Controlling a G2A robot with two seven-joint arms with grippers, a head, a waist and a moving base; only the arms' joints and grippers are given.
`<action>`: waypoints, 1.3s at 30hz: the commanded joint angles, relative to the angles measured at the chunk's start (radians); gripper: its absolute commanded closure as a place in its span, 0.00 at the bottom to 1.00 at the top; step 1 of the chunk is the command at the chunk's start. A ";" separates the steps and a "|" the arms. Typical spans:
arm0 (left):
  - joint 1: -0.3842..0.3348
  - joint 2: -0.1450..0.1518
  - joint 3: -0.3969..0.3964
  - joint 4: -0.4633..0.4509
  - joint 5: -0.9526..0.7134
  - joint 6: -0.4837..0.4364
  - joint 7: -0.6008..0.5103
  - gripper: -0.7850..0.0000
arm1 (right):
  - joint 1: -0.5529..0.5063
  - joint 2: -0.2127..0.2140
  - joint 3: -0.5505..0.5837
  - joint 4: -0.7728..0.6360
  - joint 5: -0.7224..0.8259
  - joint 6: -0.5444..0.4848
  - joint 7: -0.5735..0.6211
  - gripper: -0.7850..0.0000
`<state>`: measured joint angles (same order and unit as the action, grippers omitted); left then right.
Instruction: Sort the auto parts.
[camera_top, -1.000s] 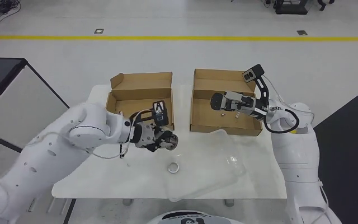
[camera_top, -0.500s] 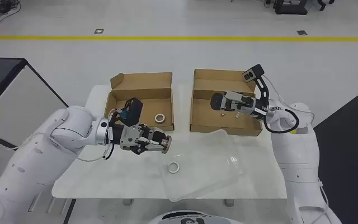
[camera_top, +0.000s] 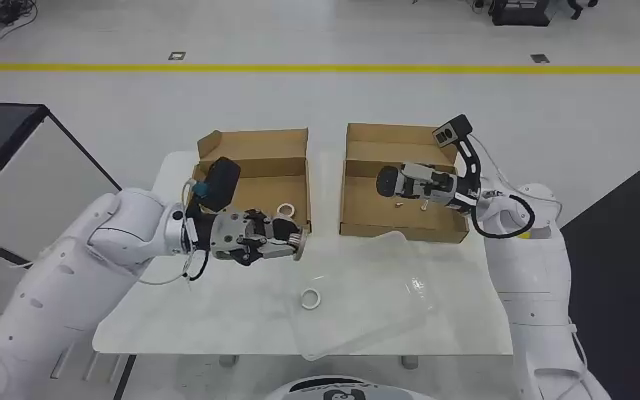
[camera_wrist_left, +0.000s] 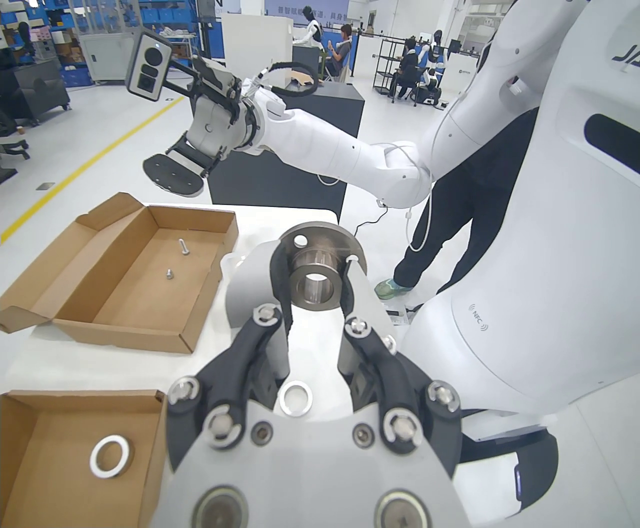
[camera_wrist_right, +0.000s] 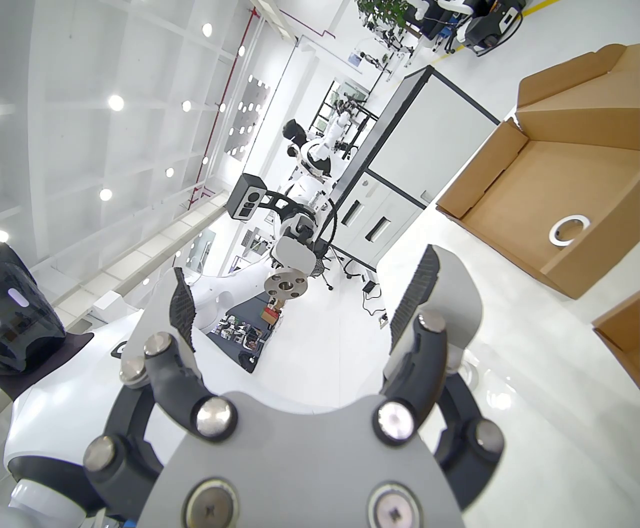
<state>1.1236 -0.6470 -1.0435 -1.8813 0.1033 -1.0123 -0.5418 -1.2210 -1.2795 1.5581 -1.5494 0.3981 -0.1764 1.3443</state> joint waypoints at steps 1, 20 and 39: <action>0.000 0.000 0.000 0.000 0.000 0.000 0.000 1.00 | 0.000 0.000 0.000 0.000 0.000 0.000 0.000 0.00; 0.099 -0.006 -0.023 -0.049 -0.264 0.000 0.089 1.00 | 0.000 0.000 0.000 0.000 0.000 0.000 0.000 0.00; 0.298 -0.118 -0.331 -0.114 -0.907 0.000 -0.266 1.00 | 0.000 0.000 0.000 0.000 0.000 0.000 0.000 0.00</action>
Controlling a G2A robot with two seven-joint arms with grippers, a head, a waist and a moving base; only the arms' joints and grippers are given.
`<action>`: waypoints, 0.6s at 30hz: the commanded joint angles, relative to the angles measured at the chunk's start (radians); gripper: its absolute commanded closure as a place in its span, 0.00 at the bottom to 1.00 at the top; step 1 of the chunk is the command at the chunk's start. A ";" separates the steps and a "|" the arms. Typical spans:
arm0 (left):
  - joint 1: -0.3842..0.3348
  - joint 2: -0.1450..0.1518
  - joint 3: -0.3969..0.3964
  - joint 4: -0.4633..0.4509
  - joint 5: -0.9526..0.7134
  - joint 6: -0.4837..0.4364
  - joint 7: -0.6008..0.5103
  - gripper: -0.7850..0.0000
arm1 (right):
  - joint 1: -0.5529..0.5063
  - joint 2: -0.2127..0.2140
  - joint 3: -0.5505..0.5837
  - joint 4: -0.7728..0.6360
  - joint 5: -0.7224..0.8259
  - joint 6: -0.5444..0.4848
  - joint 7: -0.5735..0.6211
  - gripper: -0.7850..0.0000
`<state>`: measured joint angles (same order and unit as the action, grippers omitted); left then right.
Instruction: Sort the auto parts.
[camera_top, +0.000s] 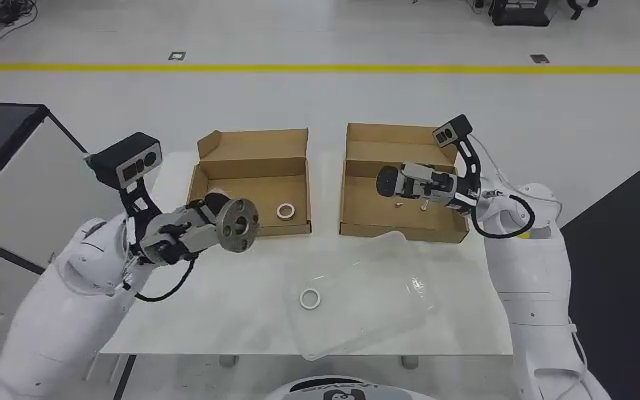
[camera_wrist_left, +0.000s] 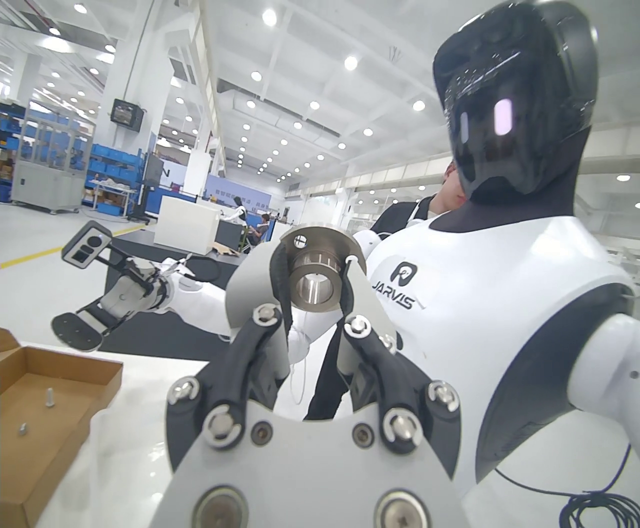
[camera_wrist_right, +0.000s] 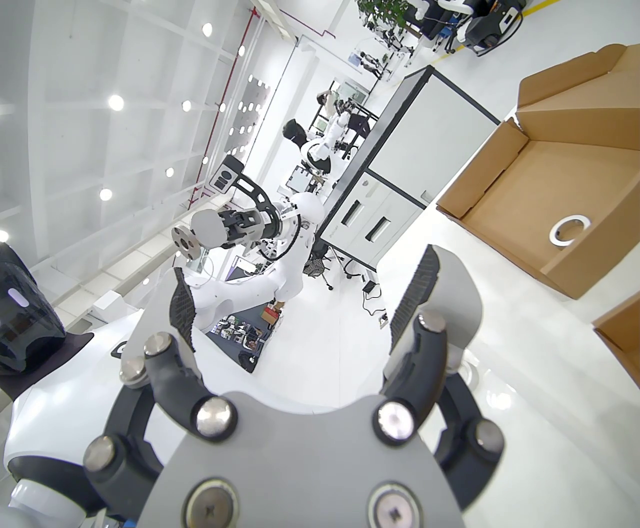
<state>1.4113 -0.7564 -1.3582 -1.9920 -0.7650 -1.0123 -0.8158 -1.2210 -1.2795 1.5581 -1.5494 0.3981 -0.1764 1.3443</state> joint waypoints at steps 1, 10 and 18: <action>0.023 -0.018 -0.030 -0.008 -0.060 0.000 0.008 1.00 | 0.000 0.000 0.000 0.000 0.000 0.000 0.000 0.00; 0.087 -0.081 -0.107 -0.039 -0.134 0.000 0.007 1.00 | 0.000 0.000 0.000 0.000 0.000 0.000 0.000 0.00; 0.113 -0.100 -0.132 -0.032 -0.089 0.000 0.007 1.00 | 0.000 0.000 0.000 0.000 0.000 0.000 0.000 0.00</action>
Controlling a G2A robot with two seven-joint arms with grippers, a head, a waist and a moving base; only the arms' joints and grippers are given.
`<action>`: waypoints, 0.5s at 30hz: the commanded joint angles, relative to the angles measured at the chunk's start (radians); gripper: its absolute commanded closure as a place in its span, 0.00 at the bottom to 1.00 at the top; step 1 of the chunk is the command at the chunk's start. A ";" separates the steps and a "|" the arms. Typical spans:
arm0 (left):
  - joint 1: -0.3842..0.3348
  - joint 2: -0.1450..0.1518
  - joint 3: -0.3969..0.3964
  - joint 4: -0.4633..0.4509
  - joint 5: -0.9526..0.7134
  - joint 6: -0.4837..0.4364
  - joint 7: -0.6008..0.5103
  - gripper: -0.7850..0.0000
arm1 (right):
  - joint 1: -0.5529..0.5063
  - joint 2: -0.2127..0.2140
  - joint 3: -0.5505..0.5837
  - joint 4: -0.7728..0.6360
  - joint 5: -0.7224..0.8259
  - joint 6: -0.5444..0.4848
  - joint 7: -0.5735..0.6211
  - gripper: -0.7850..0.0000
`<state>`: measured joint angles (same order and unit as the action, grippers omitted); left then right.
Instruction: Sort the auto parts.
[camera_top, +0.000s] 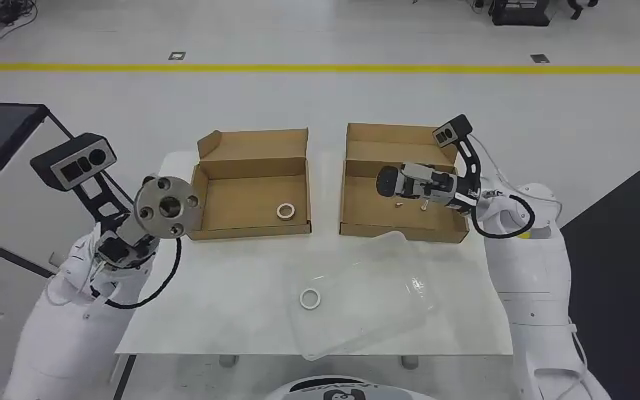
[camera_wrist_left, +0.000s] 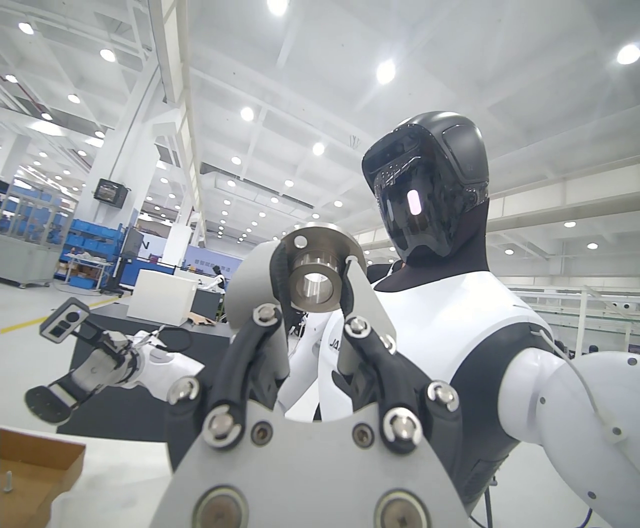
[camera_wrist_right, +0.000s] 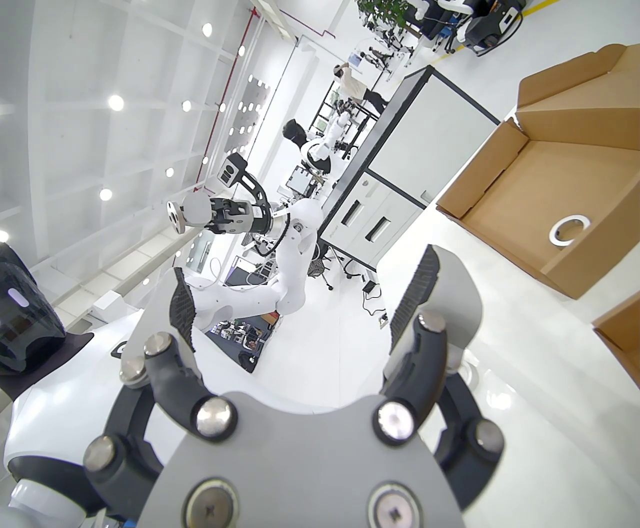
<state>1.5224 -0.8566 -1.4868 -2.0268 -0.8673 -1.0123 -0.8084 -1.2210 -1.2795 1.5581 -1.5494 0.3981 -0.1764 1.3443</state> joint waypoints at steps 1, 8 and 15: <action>0.008 0.000 -0.003 0.006 0.015 0.000 0.000 1.00 | 0.000 0.000 0.000 0.000 0.000 0.000 0.000 0.00; 0.037 0.013 -0.013 0.062 0.088 0.000 0.000 1.00 | 0.000 0.000 0.000 0.000 0.000 0.000 0.000 0.00; 0.052 0.041 -0.007 0.113 0.152 0.000 0.000 1.00 | 0.000 0.000 0.000 0.000 0.000 0.000 0.000 0.00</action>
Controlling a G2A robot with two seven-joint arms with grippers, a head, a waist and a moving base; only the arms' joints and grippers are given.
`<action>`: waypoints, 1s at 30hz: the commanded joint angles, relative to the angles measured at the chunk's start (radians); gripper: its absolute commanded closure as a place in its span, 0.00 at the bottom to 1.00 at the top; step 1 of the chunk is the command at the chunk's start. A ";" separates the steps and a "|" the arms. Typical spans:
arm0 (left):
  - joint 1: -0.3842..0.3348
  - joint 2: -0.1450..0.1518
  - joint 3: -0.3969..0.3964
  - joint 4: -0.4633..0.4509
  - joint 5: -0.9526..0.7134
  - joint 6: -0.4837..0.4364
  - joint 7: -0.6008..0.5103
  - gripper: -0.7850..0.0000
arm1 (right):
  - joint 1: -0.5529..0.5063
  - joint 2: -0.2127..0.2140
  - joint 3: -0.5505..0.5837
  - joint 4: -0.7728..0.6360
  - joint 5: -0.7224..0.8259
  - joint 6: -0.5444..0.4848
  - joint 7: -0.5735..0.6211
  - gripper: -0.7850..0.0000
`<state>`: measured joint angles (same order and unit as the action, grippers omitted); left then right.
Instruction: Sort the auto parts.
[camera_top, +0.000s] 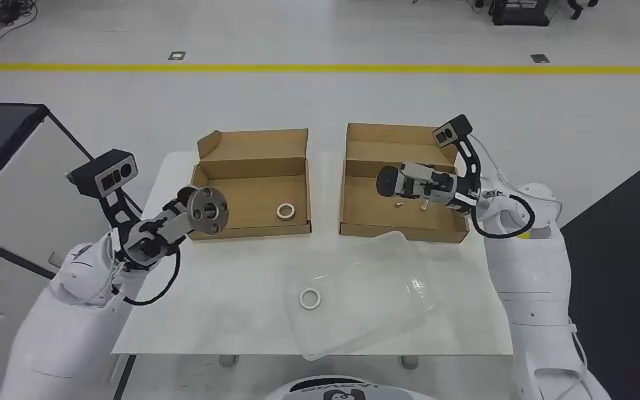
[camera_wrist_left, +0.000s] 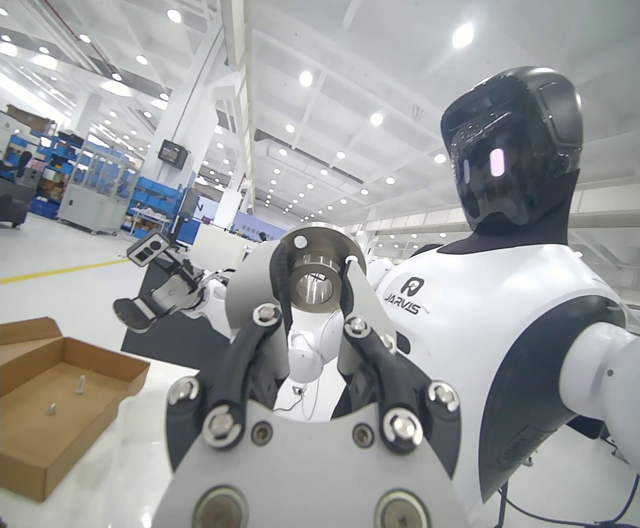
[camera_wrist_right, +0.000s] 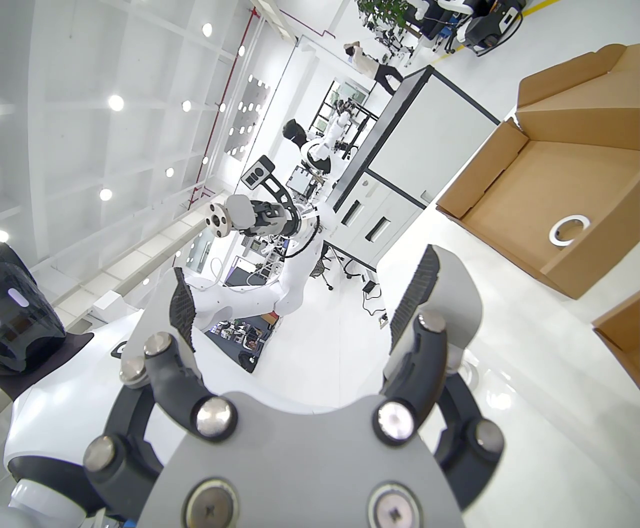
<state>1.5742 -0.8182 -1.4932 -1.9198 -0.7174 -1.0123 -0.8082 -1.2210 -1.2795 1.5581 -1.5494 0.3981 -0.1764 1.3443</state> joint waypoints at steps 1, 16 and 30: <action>0.002 0.006 0.000 0.012 0.004 0.000 0.000 1.00 | 0.000 0.000 0.000 0.000 0.000 0.000 0.000 0.00; 0.016 0.024 -0.006 0.024 -0.156 0.000 0.000 1.00 | 0.000 0.000 0.000 0.000 0.000 0.000 0.000 0.00; 0.033 0.008 -0.001 -0.053 -0.319 0.001 -0.001 1.00 | 0.000 0.000 0.000 0.000 0.000 0.000 0.000 0.00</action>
<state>1.6060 -0.8099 -1.4968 -1.9671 -1.0344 -1.0122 -0.8087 -1.2210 -1.2795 1.5581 -1.5494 0.3981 -0.1764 1.3443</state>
